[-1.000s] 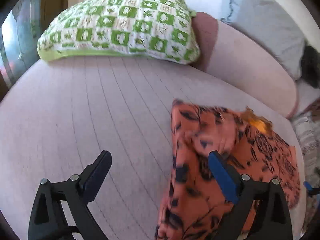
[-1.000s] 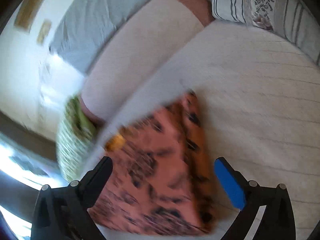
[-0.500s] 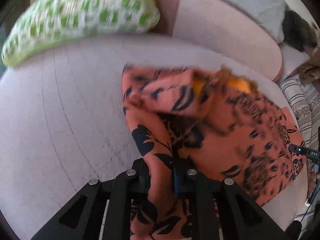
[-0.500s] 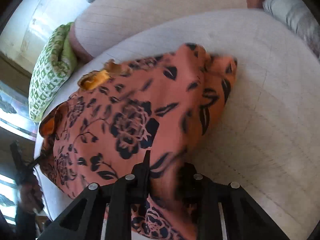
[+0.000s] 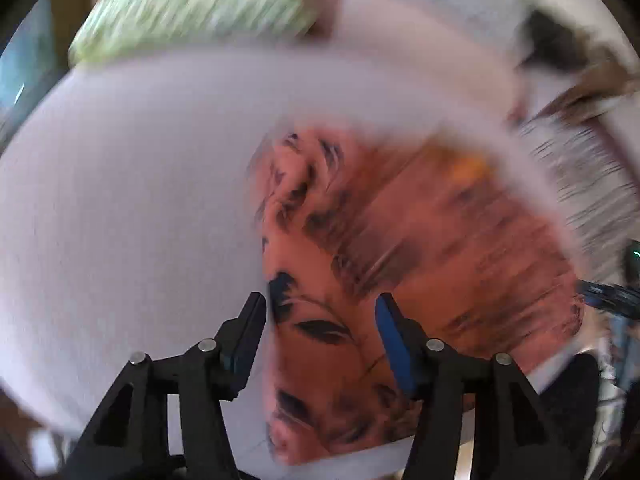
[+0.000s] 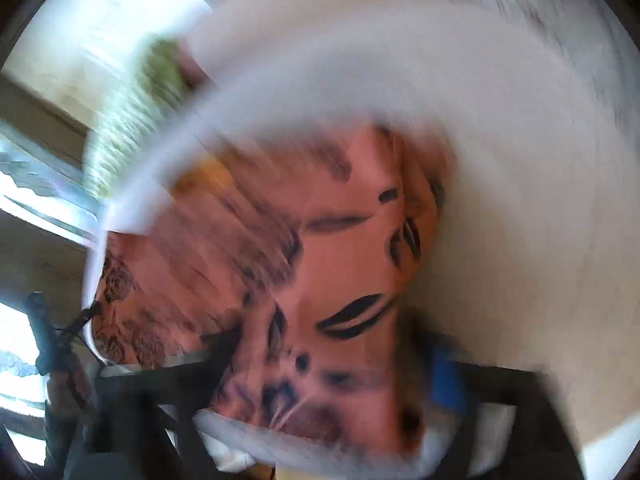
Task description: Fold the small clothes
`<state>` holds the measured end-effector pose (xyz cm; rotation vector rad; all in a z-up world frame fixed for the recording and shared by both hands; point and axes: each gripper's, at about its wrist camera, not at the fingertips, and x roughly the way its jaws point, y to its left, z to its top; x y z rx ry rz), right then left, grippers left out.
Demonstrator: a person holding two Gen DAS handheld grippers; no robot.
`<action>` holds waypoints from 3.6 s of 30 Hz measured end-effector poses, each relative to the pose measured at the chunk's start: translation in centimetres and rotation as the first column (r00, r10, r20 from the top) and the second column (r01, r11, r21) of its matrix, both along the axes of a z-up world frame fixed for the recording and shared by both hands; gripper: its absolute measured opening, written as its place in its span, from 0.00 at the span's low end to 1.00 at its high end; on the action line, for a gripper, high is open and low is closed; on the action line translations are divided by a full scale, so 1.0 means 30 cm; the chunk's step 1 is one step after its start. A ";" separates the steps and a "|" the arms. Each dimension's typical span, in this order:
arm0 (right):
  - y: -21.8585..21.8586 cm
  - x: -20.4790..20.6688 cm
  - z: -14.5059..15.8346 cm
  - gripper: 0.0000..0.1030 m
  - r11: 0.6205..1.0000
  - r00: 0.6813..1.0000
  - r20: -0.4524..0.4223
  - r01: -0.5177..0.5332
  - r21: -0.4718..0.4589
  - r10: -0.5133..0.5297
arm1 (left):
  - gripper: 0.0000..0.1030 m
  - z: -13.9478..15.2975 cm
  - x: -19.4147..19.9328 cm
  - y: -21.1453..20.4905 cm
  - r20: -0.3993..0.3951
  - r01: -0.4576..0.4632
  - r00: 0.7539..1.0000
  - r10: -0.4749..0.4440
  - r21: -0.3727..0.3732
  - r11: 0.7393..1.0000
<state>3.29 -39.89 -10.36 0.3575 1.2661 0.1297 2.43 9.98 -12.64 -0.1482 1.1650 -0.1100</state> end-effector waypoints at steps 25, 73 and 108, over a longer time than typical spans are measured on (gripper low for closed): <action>0.060 0.373 0.049 0.22 0.990 0.986 0.164 0.008 -0.139 0.016 | 0.06 0.010 0.364 -0.044 0.138 0.031 0.990 -0.033 0.012 0.999; 0.091 0.186 0.169 0.74 0.997 0.963 0.266 0.038 0.060 -0.053 | 0.76 0.063 -0.009 -0.158 0.267 0.084 0.956 -0.121 0.143 0.986; 0.105 -0.122 0.047 0.84 0.971 0.972 0.162 0.136 0.197 -0.170 | 0.74 0.056 -0.260 -0.152 0.194 0.077 0.978 -0.075 -0.004 0.997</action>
